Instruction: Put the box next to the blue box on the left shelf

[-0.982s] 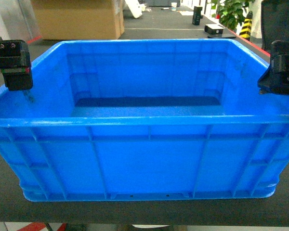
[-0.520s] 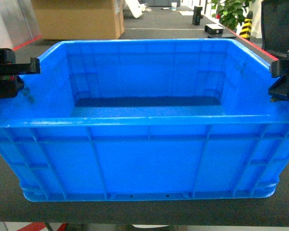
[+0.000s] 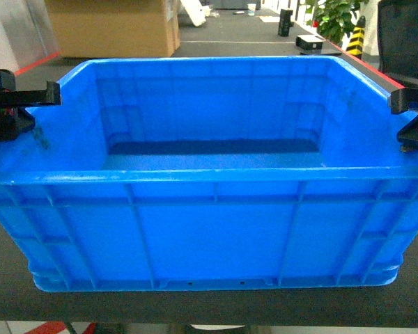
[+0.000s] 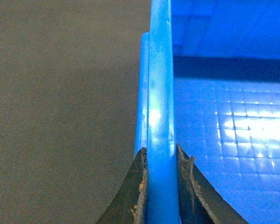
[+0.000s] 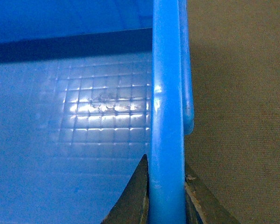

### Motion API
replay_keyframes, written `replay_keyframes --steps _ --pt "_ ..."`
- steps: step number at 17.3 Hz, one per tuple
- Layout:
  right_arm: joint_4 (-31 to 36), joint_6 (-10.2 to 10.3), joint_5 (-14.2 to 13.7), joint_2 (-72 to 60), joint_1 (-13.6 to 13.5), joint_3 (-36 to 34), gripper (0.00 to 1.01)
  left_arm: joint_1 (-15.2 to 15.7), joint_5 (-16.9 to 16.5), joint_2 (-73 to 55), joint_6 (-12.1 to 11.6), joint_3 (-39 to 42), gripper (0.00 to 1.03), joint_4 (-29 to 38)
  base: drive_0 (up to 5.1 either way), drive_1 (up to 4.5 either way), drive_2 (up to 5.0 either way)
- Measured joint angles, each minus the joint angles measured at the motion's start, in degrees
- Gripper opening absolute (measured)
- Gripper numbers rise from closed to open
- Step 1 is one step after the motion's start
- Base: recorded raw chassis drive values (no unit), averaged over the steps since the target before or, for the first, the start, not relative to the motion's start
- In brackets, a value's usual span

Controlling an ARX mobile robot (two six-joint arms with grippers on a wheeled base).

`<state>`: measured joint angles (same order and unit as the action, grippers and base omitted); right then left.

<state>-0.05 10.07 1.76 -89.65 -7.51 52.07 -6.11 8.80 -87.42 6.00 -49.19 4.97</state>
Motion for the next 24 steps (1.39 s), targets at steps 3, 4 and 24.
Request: replay_keyframes --steps 3,4,24 --pt "1.5 0.0 -0.1 0.2 0.0 -0.5 0.1 -0.5 1.0 0.9 -0.5 2.7 0.12 5.8 0.0 0.0 0.0" --pt "2.3 0.0 -0.4 1.1 -0.1 -1.3 0.1 -0.9 2.1 2.1 -1.5 3.8 0.12 7.5 0.0 0.0 0.0" --pt "8.5 -0.2 -5.4 14.8 -2.6 -5.2 0.1 1.3 0.1 16.3 -2.8 9.3 0.12 16.3 0.0 0.0 0.0"
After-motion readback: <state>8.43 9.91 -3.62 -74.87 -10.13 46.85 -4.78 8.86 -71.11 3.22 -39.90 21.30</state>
